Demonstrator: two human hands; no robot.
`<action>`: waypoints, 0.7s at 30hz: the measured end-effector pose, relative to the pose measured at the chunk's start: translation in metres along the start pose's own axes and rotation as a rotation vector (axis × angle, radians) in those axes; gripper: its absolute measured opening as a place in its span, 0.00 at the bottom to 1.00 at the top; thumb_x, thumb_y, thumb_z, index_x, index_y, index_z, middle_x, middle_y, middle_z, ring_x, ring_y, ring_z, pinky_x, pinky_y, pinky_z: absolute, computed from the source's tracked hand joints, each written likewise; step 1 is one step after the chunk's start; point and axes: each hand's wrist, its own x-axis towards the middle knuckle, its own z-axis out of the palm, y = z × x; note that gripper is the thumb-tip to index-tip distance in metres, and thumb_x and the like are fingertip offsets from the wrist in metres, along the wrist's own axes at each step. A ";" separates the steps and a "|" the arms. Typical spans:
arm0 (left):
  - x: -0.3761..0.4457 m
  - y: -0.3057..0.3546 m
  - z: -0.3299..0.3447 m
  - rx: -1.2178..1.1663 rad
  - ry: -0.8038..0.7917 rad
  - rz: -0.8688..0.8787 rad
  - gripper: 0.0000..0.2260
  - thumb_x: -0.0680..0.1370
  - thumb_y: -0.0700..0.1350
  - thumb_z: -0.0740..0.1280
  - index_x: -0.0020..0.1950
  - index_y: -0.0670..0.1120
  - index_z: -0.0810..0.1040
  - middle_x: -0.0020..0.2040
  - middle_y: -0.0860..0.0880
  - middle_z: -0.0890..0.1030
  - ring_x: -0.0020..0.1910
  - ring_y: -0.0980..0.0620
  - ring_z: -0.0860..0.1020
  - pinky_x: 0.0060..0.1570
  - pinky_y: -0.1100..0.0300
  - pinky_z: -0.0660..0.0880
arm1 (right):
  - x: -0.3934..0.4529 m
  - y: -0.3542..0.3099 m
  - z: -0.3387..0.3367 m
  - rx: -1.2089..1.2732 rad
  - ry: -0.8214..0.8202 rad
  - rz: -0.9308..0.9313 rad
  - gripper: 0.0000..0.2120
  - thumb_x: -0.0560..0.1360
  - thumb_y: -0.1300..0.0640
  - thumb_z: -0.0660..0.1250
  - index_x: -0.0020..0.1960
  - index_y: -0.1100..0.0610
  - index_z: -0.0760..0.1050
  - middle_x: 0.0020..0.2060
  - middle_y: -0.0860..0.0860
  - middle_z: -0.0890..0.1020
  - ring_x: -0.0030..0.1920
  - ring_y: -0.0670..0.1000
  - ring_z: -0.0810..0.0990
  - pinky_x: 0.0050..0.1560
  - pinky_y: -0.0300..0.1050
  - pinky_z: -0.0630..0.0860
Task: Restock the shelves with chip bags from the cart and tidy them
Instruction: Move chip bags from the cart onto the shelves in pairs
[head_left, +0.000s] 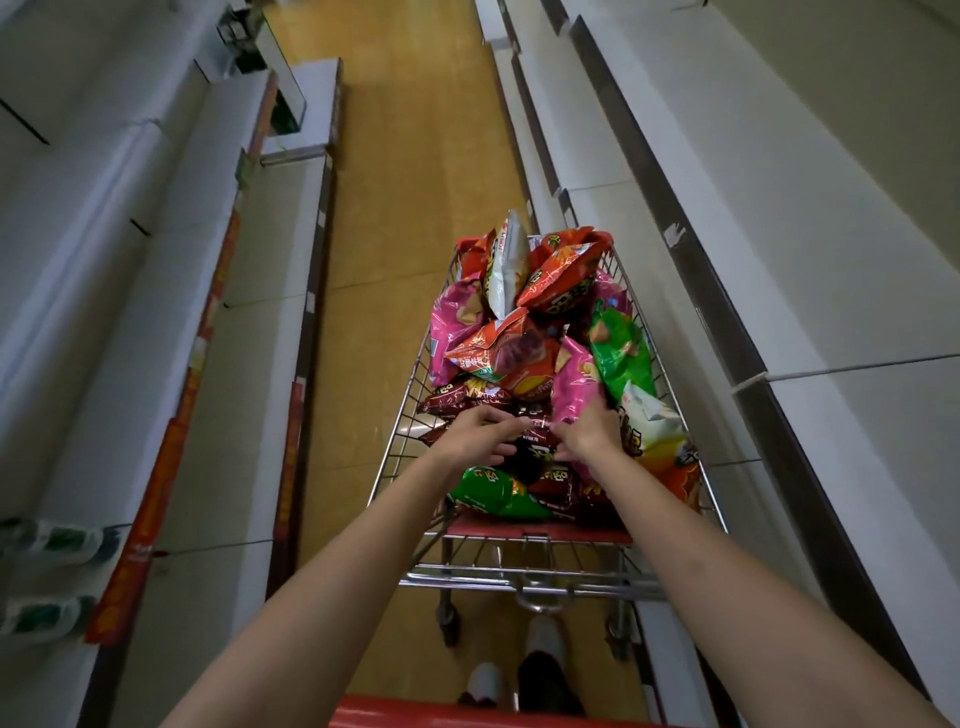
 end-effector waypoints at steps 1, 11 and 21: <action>0.001 0.001 -0.001 0.005 -0.004 -0.001 0.16 0.77 0.51 0.68 0.59 0.43 0.74 0.55 0.46 0.79 0.51 0.51 0.80 0.54 0.56 0.77 | 0.001 -0.001 0.000 -0.013 0.000 -0.007 0.27 0.74 0.60 0.71 0.70 0.60 0.65 0.62 0.62 0.73 0.49 0.62 0.82 0.34 0.47 0.82; -0.001 0.029 -0.021 0.008 -0.010 0.078 0.07 0.79 0.49 0.66 0.51 0.46 0.74 0.52 0.46 0.79 0.50 0.50 0.79 0.50 0.59 0.77 | -0.033 -0.024 -0.052 0.152 0.077 -0.066 0.09 0.80 0.58 0.58 0.44 0.61 0.73 0.28 0.55 0.80 0.25 0.50 0.79 0.31 0.43 0.78; -0.021 0.049 -0.038 0.031 0.116 0.290 0.09 0.79 0.43 0.67 0.56 0.42 0.73 0.54 0.44 0.76 0.51 0.49 0.75 0.41 0.62 0.73 | -0.069 -0.033 -0.085 0.050 0.175 -0.189 0.16 0.80 0.55 0.56 0.33 0.54 0.66 0.26 0.50 0.69 0.30 0.51 0.69 0.38 0.44 0.66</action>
